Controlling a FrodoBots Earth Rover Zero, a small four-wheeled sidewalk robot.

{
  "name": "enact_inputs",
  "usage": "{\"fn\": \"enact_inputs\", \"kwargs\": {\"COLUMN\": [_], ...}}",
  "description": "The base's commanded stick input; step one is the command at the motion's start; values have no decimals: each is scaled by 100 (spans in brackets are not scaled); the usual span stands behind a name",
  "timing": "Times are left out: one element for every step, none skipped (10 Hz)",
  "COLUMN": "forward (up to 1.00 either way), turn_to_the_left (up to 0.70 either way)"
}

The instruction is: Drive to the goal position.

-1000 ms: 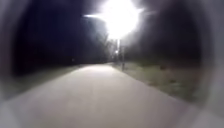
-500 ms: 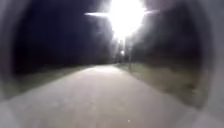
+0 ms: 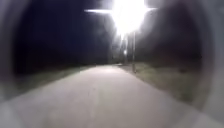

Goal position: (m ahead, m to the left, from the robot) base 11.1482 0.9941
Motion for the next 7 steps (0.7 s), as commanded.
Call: {"fn": "enact_inputs", "kwargs": {"forward": [100, 100, 100, 100, 100, 100, 100], "turn_to_the_left": [0, 0, 0, 0, 0, 1, 8]}}
